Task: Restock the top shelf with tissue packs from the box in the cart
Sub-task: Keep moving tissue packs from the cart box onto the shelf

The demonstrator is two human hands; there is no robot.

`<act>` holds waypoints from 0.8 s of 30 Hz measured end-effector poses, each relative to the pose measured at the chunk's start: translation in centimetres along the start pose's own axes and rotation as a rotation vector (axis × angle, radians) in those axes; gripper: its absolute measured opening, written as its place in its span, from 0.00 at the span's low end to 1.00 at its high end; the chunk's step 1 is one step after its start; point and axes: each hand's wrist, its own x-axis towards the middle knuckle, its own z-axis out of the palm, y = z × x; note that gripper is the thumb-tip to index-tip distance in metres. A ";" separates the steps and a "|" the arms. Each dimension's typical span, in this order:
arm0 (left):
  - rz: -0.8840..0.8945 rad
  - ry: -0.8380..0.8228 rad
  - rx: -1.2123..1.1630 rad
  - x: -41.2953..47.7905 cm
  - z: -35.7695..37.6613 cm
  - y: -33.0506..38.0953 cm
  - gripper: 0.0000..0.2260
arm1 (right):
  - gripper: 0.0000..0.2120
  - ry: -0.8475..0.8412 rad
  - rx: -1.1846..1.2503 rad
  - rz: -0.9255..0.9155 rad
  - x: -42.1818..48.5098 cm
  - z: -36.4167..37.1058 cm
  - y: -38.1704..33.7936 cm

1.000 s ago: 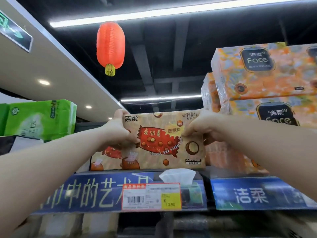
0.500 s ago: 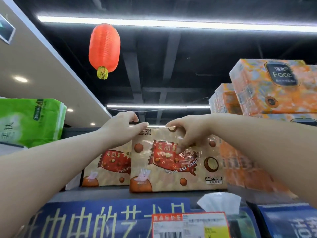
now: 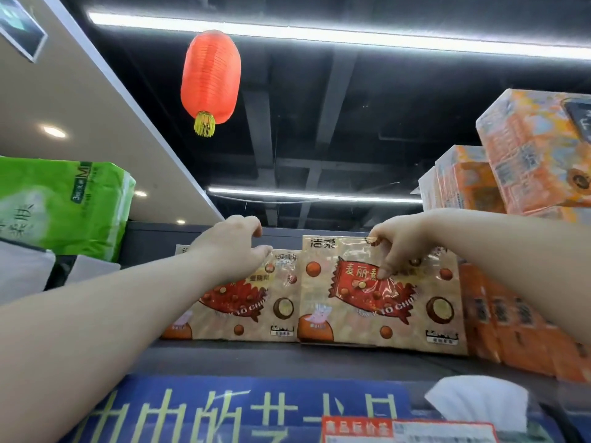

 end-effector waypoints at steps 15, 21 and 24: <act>0.012 -0.033 0.074 0.0 0.5 -0.6 0.16 | 0.27 0.118 -0.103 -0.105 3.3 3.5 0.5; 0.000 -0.042 0.091 0.0 0.3 -0.5 0.15 | 0.33 0.073 -0.080 -0.081 3.4 3.4 -0.1; 0.006 -0.055 0.100 -0.2 0.4 -0.3 0.15 | 0.29 0.123 -0.137 -0.069 3.5 3.8 -0.4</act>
